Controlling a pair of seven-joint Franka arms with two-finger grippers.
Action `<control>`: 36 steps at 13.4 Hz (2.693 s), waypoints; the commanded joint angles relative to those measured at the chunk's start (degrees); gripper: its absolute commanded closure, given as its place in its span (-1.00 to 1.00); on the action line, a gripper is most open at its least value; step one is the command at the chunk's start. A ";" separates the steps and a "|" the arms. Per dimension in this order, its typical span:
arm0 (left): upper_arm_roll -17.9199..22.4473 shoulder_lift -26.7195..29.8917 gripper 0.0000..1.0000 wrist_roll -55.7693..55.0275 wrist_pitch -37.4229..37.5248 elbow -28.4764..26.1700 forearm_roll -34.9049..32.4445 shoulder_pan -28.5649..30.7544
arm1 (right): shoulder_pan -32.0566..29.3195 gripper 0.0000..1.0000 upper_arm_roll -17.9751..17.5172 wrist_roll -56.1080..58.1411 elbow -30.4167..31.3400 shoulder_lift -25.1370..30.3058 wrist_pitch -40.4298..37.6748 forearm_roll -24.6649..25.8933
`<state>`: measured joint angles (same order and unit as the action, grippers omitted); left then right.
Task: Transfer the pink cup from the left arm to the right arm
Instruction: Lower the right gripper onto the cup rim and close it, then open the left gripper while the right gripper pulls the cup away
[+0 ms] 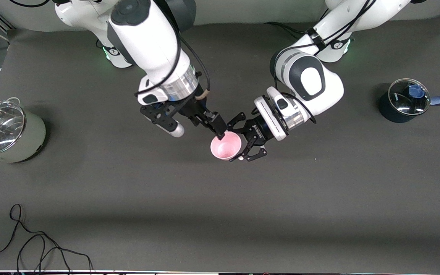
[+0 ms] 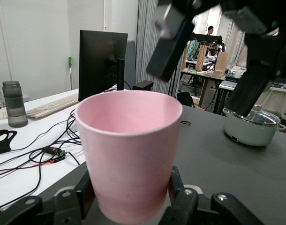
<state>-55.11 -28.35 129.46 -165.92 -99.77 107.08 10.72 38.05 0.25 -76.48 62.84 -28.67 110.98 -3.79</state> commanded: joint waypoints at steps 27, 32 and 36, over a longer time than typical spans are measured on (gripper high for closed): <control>0.26 0.93 0.04 0.00 -1.34 0.28 1.46 -0.61 | -0.17 1.00 0.89 -3.94 -2.73 -4.91 1.26 1.95; 0.26 0.84 -0.78 -0.09 -1.34 0.28 1.46 -0.61 | -0.26 1.00 1.16 -3.76 -2.73 -4.56 1.00 1.95; 0.26 0.84 -0.98 -0.78 -1.34 0.28 1.46 -0.61 | -0.79 1.00 1.16 -2.98 -2.73 -3.85 0.82 1.86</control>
<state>-54.97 -28.39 129.47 -166.33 -99.53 107.43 10.41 37.52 1.30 -78.73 60.94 -33.11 113.03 -2.33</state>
